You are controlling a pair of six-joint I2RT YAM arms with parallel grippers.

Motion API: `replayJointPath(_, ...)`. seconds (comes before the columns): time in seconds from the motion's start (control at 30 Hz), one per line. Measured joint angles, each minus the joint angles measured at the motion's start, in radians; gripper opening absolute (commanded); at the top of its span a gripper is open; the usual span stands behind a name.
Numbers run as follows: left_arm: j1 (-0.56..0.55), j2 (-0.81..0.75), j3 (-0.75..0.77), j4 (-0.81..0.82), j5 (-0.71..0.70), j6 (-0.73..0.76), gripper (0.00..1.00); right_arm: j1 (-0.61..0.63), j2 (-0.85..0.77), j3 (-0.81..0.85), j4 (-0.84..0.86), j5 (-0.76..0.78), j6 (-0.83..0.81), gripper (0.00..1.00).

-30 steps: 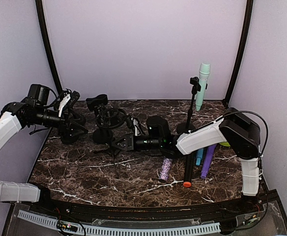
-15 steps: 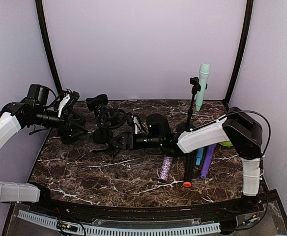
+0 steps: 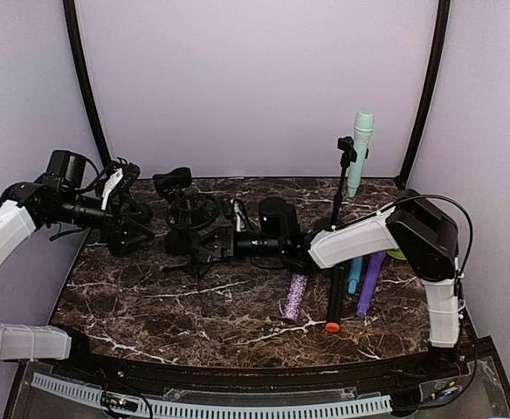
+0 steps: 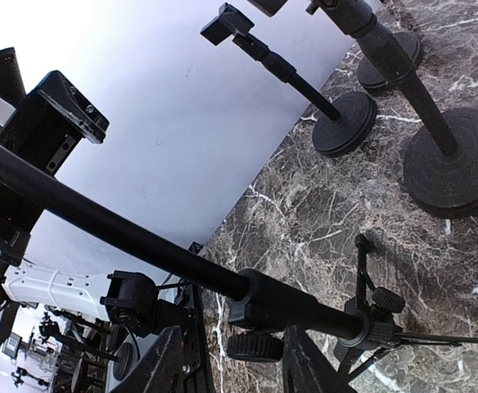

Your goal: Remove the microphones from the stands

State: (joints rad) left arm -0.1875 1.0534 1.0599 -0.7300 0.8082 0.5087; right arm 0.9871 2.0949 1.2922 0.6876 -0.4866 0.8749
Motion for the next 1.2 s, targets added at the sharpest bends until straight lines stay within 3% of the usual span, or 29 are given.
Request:
replayJointPath(0.13, 0.000, -0.002, 0.000, -0.003, 0.002, 0.004, 0.95, 0.000, 0.000, 0.000, 0.001, -0.006, 0.001, 0.50)
replayJointPath(0.33, 0.000, -0.002, 0.000, -0.004, 0.004, 0.005, 0.95, 0.000, 0.001, 0.000, -0.004, -0.009, -0.002, 0.50)
replayJointPath(0.67, 0.000, -0.002, 0.000, -0.004, 0.004, 0.008, 0.95, 0.002, 0.007, 0.002, -0.026, -0.010, -0.011, 0.30)
replayJointPath(1.1, 0.000, -0.002, 0.000, -0.004, 0.004, 0.008, 0.95, 0.004, 0.016, 0.010, -0.051, 0.002, -0.011, 0.34)
replayJointPath(1.2, 0.000, -0.002, 0.000, -0.004, 0.005, 0.008, 0.95, 0.008, 0.027, 0.030, -0.057, 0.015, -0.009, 0.26)
